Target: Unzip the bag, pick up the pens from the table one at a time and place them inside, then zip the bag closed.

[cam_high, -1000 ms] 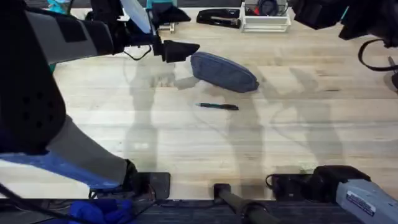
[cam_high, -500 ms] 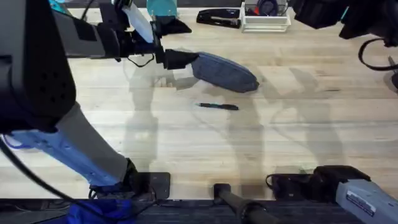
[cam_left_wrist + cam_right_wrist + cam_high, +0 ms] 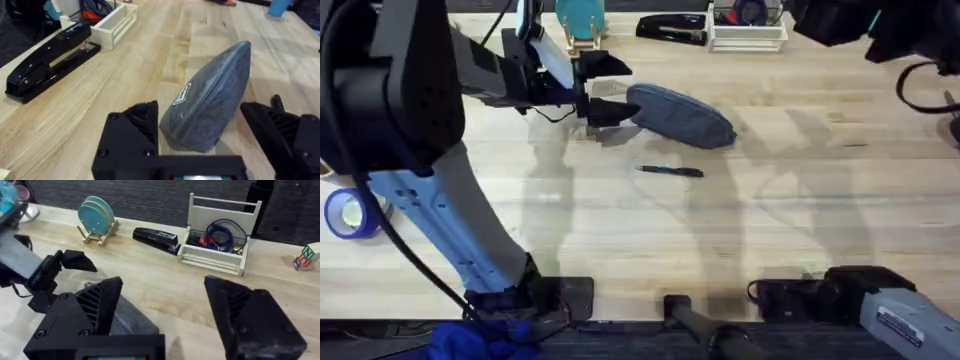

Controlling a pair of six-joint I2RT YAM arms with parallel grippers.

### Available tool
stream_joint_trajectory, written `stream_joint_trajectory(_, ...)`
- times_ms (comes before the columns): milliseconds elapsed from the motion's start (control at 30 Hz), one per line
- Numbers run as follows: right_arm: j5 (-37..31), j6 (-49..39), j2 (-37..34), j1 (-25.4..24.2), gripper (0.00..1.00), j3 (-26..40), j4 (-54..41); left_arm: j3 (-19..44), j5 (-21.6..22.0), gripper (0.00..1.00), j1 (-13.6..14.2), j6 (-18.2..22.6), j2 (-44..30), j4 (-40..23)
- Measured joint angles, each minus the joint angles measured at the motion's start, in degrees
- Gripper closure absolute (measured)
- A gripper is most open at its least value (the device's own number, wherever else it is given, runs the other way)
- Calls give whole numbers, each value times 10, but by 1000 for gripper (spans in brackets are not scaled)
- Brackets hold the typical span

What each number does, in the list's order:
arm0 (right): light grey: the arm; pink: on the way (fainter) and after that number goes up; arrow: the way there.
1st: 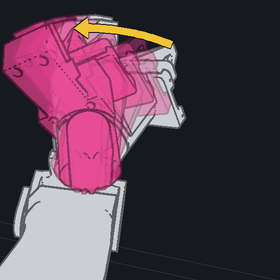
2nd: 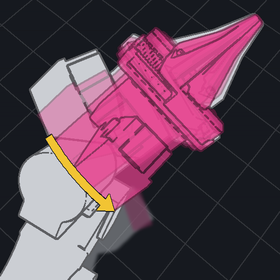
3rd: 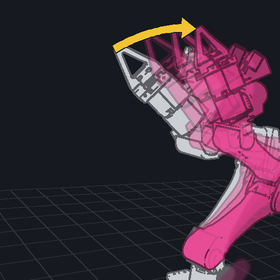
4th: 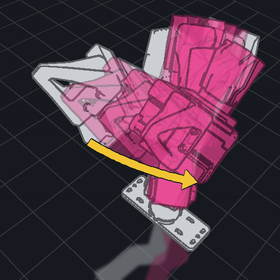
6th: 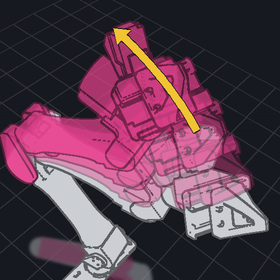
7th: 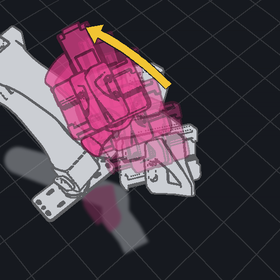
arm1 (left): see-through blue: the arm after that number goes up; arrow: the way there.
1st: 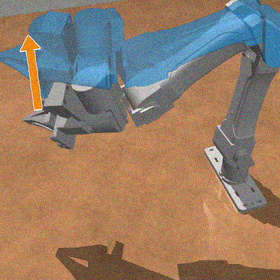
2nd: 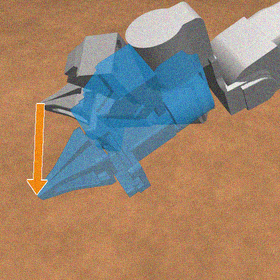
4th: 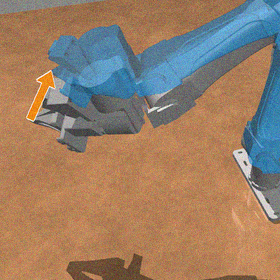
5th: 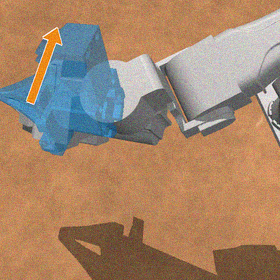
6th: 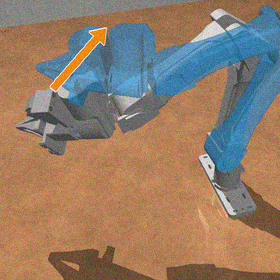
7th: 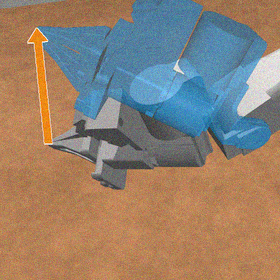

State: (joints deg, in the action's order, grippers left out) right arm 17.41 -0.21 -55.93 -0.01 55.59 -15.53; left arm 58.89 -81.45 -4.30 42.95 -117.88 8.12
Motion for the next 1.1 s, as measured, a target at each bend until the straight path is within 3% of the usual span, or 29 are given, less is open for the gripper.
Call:
stream_joint_trajectory(467, 0, 0, -11, 0, 4, 1, 0, 0, 28, 9, 48, 32, -4, 8)
stream_joint_trajectory(1100, 0, 0, -11, 0, 4, 1, 0, 0, 65, 8, 50, 34, -4, 9)
